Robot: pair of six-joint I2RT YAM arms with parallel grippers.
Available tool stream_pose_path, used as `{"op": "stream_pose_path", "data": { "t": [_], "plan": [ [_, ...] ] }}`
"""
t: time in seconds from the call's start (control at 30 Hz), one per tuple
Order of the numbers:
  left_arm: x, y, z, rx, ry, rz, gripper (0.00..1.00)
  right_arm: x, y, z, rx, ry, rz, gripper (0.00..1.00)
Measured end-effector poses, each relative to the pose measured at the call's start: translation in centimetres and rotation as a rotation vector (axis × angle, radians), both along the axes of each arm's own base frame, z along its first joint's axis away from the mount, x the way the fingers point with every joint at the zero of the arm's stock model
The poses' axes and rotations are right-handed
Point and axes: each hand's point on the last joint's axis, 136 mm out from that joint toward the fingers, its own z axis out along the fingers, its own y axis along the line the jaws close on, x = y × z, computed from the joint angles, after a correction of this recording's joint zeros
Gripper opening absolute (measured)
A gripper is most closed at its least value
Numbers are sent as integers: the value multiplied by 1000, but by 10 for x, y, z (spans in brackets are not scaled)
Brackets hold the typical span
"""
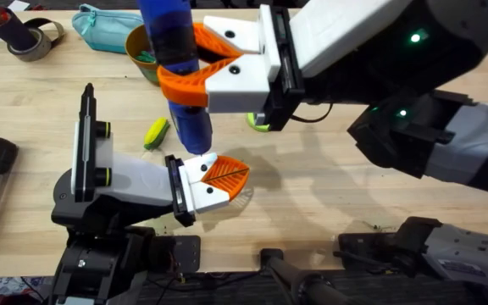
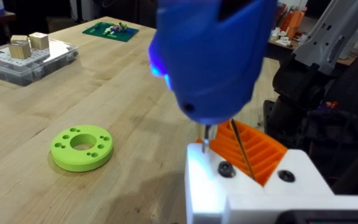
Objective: Pick up the gripper from the table and insert it into the empty holder that is missing its gripper. Then pick up a screw, insert it into the mounting hole, and use the screwdriver to tighten it. Finally, clean up the table by picking up the vegetable and placing it into the bucket.
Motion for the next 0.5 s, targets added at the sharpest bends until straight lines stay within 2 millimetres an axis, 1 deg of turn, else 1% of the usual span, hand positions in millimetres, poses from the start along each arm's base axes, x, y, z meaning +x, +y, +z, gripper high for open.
{"op": "stream_pose_path", "data": {
  "t": [0.13,0.3,0.4,0.5],
  "plan": [
    [0,0,0,0,1,-1,17,3,3,-11,-29,41,2,45],
    [0,0,0,0,1,-1,16,2,3,-12,-30,63,21,44],
    [0,0,0,0,1,0,18,-5,3,-5,-29,48,66,43],
    [0,0,0,0,1,0,17,-12,2,14,-9,14,115,43]
  ]
}}
